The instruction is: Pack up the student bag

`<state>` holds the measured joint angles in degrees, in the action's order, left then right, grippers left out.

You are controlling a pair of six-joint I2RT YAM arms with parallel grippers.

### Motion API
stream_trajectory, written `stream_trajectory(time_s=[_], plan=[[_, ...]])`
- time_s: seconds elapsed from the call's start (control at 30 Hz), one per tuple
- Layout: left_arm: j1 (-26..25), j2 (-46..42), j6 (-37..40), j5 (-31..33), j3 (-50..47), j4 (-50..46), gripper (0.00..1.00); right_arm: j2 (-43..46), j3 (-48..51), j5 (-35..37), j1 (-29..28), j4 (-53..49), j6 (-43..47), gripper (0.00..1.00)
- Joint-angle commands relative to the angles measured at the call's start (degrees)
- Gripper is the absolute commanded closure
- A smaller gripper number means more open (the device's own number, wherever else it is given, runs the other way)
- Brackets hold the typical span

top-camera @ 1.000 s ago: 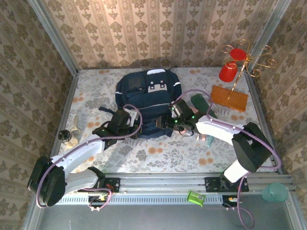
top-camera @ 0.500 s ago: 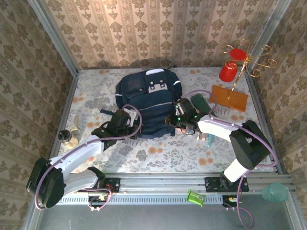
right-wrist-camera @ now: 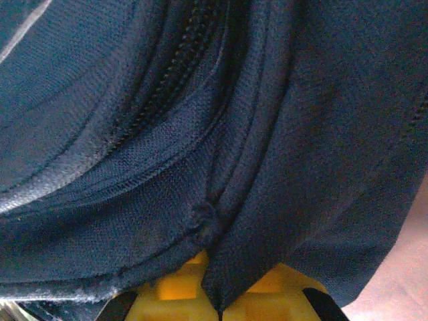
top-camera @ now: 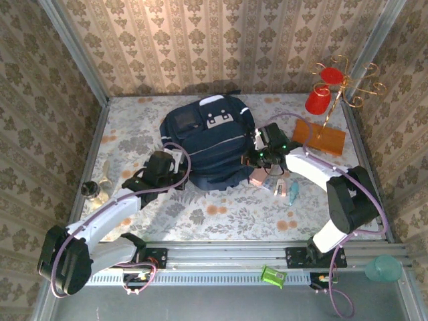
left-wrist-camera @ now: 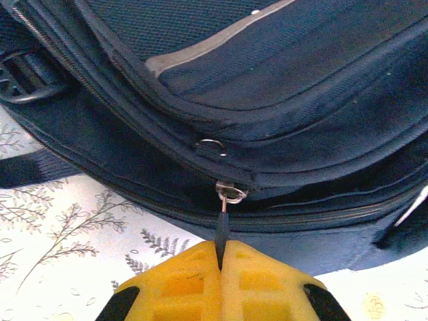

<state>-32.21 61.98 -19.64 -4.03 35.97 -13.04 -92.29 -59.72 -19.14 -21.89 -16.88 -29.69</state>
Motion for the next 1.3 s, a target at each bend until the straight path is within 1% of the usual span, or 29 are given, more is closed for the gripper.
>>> stream_trajectory(time_s=[0.0,0.1,0.23,0.33,0.43,0.53,0.6,0.67,0.7,0.73,0.83,0.93,1.0,1.1,1.2,1.27], plan=[[2.2,-1.3,0.7,7.1,-1.5,-2.5,1.00,-0.6,-4.1,4.6,3.2,-5.2,6.7,1.00],[4.4,-0.9,0.4,6.7,-2.0,-1.0,1.00,-1.5,-6.1,4.8,4.6,-7.2,8.3,1.00],[7.8,0.6,0.5,5.7,-2.2,1.9,1.00,-3.1,-8.5,4.4,5.8,-7.2,8.8,1.00],[9.3,2.6,0.8,4.9,-1.9,3.6,1.00,-5.6,-10.8,2.3,5.8,-6.4,8.3,1.00],[10.5,4.4,0.9,4.7,-1.5,5.0,1.00,-8.5,-13.9,0.6,5.8,-5.9,7.8,1.00],[10.1,4.1,0.4,2.6,-1.4,5.3,1.00,-10.6,-17.1,2.4,5.8,-7.0,7.7,0.99],[8.9,3.0,-0.4,1.3,-1.9,5.5,1.00,-11.3,-18.7,5.2,5.7,-8.3,7.6,0.93],[7.4,2.0,-1.4,0.2,-2.3,5.7,1.00,-10.4,-18.5,7.4,5.0,-9.2,7.4,0.82],[6.5,1.6,-2.0,-0.2,-2.4,5.7,1.00,-9.1,-17.6,8.5,4.4,-9.2,7.1,0.74],[5.1,1.3,-2.4,-0.1,-2.5,5.7,1.00,-7.4,-16.1,9.4,3.9,-9.2,6.5,0.65],[3.1,0.6,-3.1,0.3,-2.3,5.2,1.00,-0.6,-10.1,11.3,2.1,-7.6,3.7,0.47],[2.2,0.3,-2.9,0.3,-1.7,4.7,1.00,5.2,-4.4,13.8,-1.7,-6.3,0.0,0.34],[1.7,0.2,-2.6,0.4,-1.3,4.1,1.00,7.7,0.0,15.1,-5.3,-4.1,-3.9,0.28],[1.1,-0.3,-2.3,0.5,-1.1,3.9,1.00,8.9,5.4,15.0,-10.6,0.9,-10.9,0.19],[0.8,-0.5,-2.0,0.4,-0.8,3.5,1.00,7.9,8.0,17.3,-14.9,3.9,-15.6,0.15],[0.7,-0.4,-1.6,0.2,-0.6,3.2,1.00,6.4,9.5,18.1,-16.3,6.9,-18.6,0.13]])
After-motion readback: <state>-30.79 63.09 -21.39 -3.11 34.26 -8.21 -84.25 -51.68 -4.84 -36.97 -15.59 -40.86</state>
